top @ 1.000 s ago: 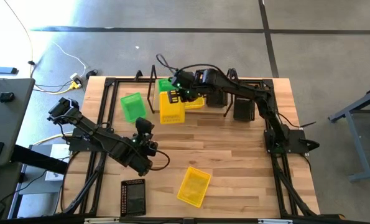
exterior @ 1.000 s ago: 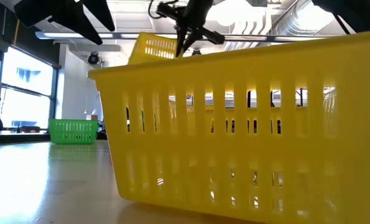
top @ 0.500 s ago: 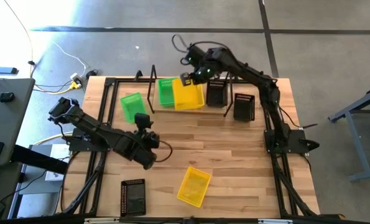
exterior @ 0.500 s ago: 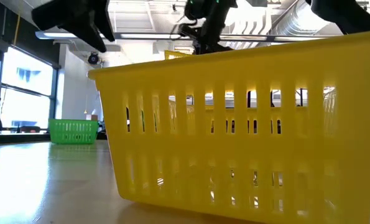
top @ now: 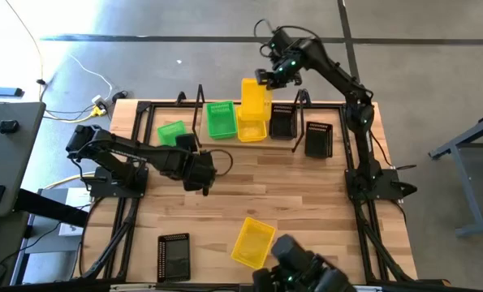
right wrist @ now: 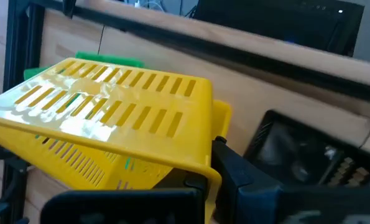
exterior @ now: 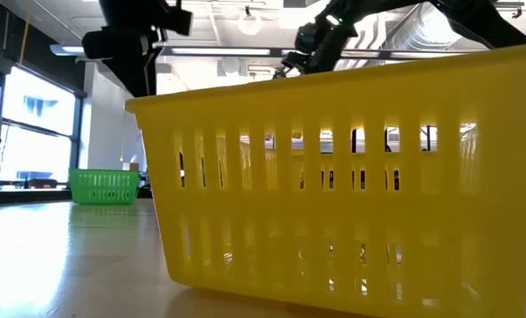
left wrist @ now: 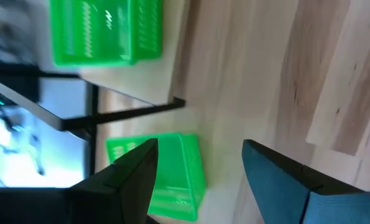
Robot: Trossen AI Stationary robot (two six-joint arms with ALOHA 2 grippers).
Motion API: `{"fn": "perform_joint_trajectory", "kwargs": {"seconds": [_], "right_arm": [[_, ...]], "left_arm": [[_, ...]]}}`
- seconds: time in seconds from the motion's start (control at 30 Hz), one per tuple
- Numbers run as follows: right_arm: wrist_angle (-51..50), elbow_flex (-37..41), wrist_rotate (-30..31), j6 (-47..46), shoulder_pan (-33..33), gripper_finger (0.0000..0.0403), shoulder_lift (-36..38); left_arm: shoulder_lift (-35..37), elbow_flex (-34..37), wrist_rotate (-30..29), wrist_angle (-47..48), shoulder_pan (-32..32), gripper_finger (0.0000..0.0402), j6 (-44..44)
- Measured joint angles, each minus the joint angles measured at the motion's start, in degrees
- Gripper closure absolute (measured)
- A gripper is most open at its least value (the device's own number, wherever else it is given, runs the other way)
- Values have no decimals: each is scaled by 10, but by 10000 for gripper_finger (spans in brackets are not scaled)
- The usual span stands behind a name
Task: Stack baskets on shelf by color
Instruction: Stack the left yellow bin on top of the yellow bin on the shelf
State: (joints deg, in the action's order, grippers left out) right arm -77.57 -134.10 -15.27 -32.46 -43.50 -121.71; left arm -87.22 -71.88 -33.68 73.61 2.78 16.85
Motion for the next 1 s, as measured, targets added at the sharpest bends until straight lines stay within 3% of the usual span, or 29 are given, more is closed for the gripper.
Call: {"fn": "perform_joint_trajectory", "kwargs": {"seconds": [0.37,0.5,1.0], "right_arm": [[9,0,-51,73,-48,403,0],[7,0,-51,102,-43,403,1],[-32,-1,-47,117,4,403,-12]], "left_arm": [[3,0,113,0,-106,177,-37],[10,0,164,0,-135,177,-60],[64,0,264,-2,-221,177,-171]]}}
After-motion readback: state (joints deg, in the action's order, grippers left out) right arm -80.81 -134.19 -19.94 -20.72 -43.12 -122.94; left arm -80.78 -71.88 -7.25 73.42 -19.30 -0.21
